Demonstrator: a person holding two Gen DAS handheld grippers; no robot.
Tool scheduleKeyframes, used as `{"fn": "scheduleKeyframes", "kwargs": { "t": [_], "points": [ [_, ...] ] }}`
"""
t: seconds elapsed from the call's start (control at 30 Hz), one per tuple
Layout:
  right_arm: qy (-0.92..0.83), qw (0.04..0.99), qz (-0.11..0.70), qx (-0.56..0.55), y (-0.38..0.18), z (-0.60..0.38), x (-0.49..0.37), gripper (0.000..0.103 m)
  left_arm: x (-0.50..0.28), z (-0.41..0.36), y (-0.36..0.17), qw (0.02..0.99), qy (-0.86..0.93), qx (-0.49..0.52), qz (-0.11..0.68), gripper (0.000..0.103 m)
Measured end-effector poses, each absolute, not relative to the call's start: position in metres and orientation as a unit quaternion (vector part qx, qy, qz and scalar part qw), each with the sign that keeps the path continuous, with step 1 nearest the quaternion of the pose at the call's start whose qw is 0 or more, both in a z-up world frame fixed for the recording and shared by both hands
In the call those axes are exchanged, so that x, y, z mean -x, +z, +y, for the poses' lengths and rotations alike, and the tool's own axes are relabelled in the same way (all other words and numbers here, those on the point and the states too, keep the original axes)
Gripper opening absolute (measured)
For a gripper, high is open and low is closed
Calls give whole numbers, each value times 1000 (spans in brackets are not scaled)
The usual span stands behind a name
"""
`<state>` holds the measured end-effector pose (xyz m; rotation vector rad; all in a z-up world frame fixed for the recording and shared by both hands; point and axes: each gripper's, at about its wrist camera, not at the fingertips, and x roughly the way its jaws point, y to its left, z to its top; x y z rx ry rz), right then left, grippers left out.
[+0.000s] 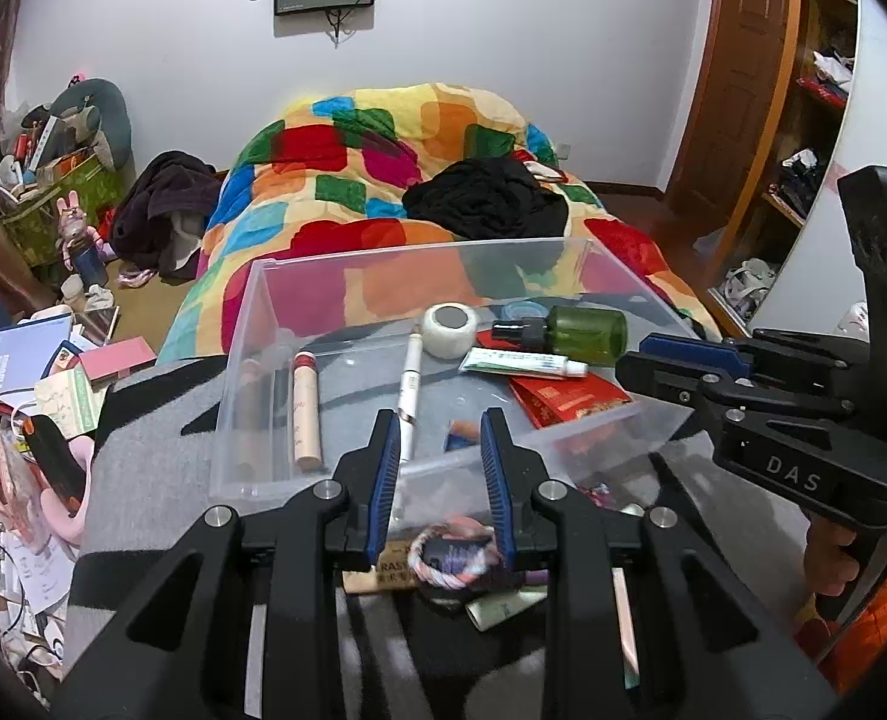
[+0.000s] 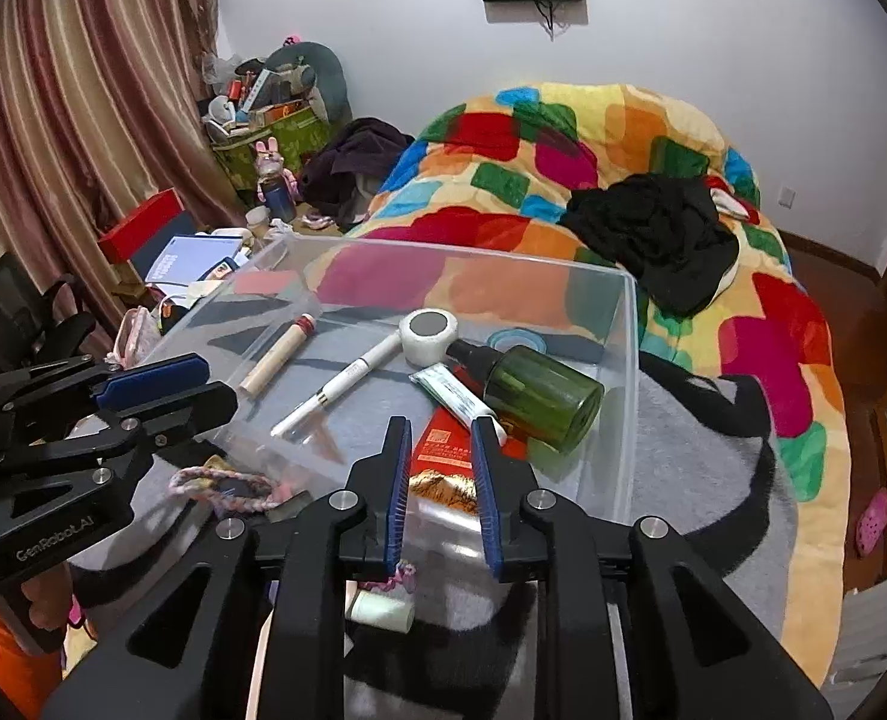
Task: Organize objects
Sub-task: 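Carry the Max box and ointment tube into the clear box and release both, then grasp the purple bottle with the right gripper while the left grasps the rope keychain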
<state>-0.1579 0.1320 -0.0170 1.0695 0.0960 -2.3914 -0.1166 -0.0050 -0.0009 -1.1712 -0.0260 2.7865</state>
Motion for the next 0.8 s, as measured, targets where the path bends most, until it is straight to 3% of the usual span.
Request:
{"fn": "scheduleKeyframes", "kwargs": {
  "t": [0.13, 0.27, 0.43, 0.5, 0.8],
  "points": [
    [-885, 267, 35, -380, -9, 136, 145, 22, 106, -4, 3, 65, 923, 380, -9, 31],
    [-886, 278, 32, -371, -4, 140, 131, 26, 94, -2, 5, 67, 925, 374, -11, 47],
    [-876, 304, 34, -374, -10, 138, 113, 36, 80, -4, -1, 67, 924, 375, -14, 59],
    [-869, 317, 39, -379, -16, 133, 108, 40, 77, -6, -6, 63, 922, 380, -17, 61],
    [-826, 366, 56, -424, -51, 105, 113, 41, 63, -35, -37, 43, 904, 422, -53, 62]
  ]
}}
